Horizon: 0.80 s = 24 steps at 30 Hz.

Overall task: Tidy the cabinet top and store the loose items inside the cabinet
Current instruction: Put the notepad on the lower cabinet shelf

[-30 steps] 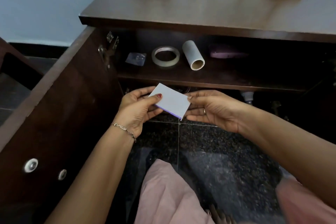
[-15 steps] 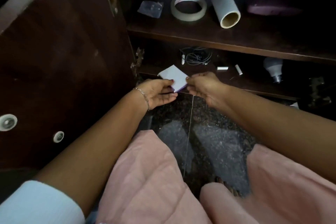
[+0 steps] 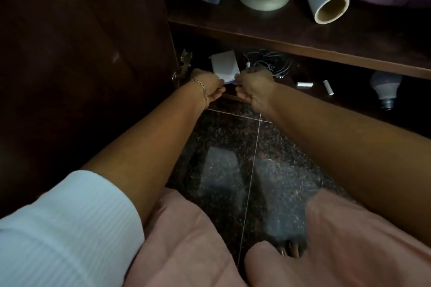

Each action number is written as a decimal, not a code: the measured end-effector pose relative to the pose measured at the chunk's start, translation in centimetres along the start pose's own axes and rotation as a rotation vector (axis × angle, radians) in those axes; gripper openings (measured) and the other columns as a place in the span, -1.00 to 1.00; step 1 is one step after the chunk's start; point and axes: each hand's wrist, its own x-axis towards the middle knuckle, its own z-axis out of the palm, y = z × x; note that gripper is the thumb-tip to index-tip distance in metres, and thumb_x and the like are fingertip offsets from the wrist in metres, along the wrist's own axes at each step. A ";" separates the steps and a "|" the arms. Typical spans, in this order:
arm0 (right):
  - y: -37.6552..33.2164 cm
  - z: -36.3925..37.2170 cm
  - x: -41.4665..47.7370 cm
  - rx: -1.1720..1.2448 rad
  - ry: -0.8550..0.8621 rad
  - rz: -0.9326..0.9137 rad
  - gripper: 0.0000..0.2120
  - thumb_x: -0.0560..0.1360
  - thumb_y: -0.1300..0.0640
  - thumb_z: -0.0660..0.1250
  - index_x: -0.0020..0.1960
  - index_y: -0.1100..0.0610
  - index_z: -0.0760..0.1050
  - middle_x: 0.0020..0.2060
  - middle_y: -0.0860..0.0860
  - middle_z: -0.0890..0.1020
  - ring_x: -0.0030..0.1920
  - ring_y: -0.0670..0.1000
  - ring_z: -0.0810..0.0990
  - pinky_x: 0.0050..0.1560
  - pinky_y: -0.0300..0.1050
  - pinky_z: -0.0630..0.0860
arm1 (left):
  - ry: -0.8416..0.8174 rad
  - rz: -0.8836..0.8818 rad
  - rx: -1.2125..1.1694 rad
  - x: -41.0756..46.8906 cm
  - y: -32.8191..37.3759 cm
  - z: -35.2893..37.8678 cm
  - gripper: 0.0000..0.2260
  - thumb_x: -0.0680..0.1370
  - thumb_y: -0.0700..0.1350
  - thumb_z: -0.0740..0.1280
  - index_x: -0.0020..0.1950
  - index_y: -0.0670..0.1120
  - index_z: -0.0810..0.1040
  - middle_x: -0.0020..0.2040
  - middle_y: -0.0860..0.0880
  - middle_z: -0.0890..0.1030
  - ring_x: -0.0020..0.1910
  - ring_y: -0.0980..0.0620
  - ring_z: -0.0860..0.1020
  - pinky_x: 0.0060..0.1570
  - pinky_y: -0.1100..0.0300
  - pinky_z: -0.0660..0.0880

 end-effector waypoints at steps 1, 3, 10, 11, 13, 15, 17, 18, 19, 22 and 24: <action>-0.1 0.2 0.3 0.002 -0.010 0.002 -0.79 0.58 0.33 0.21 -0.20 0.13 0.36 -0.34 0.06 0.46 -0.45 -0.06 0.36 -0.46 -0.22 0.26 | 0.007 -0.004 0.002 0.3 0.1 0.0 -0.71 0.60 -0.26 0.20 0.32 -0.22 0.41 -0.31 -0.01 0.45 -0.51 0.19 0.47 -0.46 0.38 0.41; -0.3 0.5 0.9 -0.015 -0.023 0.001 -0.78 0.58 0.34 0.19 -0.20 0.13 0.40 -0.35 0.05 0.46 -0.46 -0.06 0.35 -0.45 -0.22 0.25 | 0.033 0.002 0.010 0.8 0.3 0.0 -0.71 0.61 -0.22 0.20 0.33 -0.20 0.40 -0.29 0.01 0.44 -0.42 0.18 0.44 -0.43 0.36 0.39; -0.1 1.7 2.1 -0.106 -0.015 0.035 -0.81 0.58 0.34 0.14 0.03 0.13 0.46 -0.25 0.02 0.51 -0.33 -0.07 0.46 -0.44 -0.28 0.37 | 0.067 0.029 0.069 1.9 1.2 -0.3 -0.90 0.63 -0.14 0.14 0.10 -0.06 0.42 -0.30 0.03 0.45 -0.40 0.12 0.38 -0.37 0.27 0.35; 0.1 1.9 2.1 -0.101 -0.013 0.043 -0.80 0.58 0.35 0.12 0.08 0.16 0.46 -0.24 0.03 0.51 -0.32 -0.07 0.47 -0.45 -0.28 0.38 | 0.058 0.014 0.068 1.8 1.2 -0.3 -0.92 0.63 -0.15 0.14 0.03 -0.08 0.41 -0.29 0.02 0.45 -0.40 0.12 0.38 -0.36 0.27 0.35; 0.2 2.3 2.1 -0.084 -0.009 0.038 -0.75 0.57 0.37 0.09 0.15 0.23 0.46 -0.21 0.06 0.52 -0.33 -0.06 0.46 -0.44 -0.27 0.38 | 0.046 0.012 0.067 2.1 1.1 -0.5 -0.90 0.62 -0.19 0.15 0.05 -0.13 0.44 -0.27 0.00 0.46 -0.37 0.12 0.42 -0.33 0.28 0.39; 0.1 2.5 2.0 -0.094 -0.013 0.018 -0.71 0.57 0.39 0.07 0.20 0.27 0.46 -0.16 0.10 0.54 -0.32 -0.04 0.46 -0.33 -0.20 0.39 | 0.056 0.042 0.079 2.5 0.9 -0.8 -0.80 0.60 -0.24 0.17 0.20 -0.19 0.44 -0.18 -0.06 0.51 -0.34 0.10 0.46 -0.30 0.27 0.44; -0.1 2.6 1.6 -0.086 -0.016 -0.002 -0.71 0.56 0.41 0.06 0.19 0.27 0.45 -0.05 0.16 0.61 -0.29 -0.01 0.46 -0.30 -0.17 0.37 | 0.067 0.076 0.073 2.8 0.8 -1.1 -0.75 0.58 -0.28 0.19 0.25 -0.20 0.42 -0.12 -0.10 0.52 -0.30 0.08 0.49 -0.27 0.26 0.48; -0.2 2.6 1.4 -0.074 -0.017 -0.012 -0.73 0.55 0.41 0.06 0.15 0.26 0.44 0.05 0.22 0.61 -0.27 0.02 0.46 -0.33 -0.17 0.35 | 0.070 0.090 0.067 2.8 0.8 -1.1 -0.74 0.57 -0.29 0.19 0.26 -0.20 0.42 -0.13 -0.09 0.51 -0.29 0.08 0.49 -0.26 0.26 0.48; -0.3 2.6 1.2 -0.069 -0.019 -0.019 -0.75 0.55 0.42 0.06 0.11 0.23 0.43 0.13 0.27 0.59 -0.25 0.04 0.46 -0.35 -0.18 0.32 | 0.067 0.097 0.066 2.8 0.8 -1.1 -0.73 0.57 -0.29 0.19 0.26 -0.19 0.42 -0.14 -0.09 0.51 -0.29 0.08 0.48 -0.26 0.26 0.48; -0.3 2.5 0.4 -0.093 -0.035 -0.021 -0.71 0.54 0.41 0.08 0.17 0.24 0.45 0.16 0.29 0.58 -0.28 0.01 0.46 -0.35 -0.18 0.31 | 0.037 0.109 0.087 2.4 0.9 -1.1 -0.67 0.56 -0.30 0.19 0.33 -0.15 0.40 -0.05 -0.10 0.52 -0.27 0.08 0.48 -0.24 0.25 0.49; -0.2 2.3 0.0 -0.120 -0.048 -0.017 -0.70 0.54 0.40 0.08 0.18 0.25 0.48 0.15 0.28 0.59 -0.28 0.00 0.46 -0.35 -0.18 0.30 | 0.022 0.114 0.101 2.1 0.9 -1.1 -0.63 0.56 -0.29 0.19 0.37 -0.13 0.37 -0.11 -0.08 0.51 -0.30 0.09 0.47 -0.26 0.25 0.49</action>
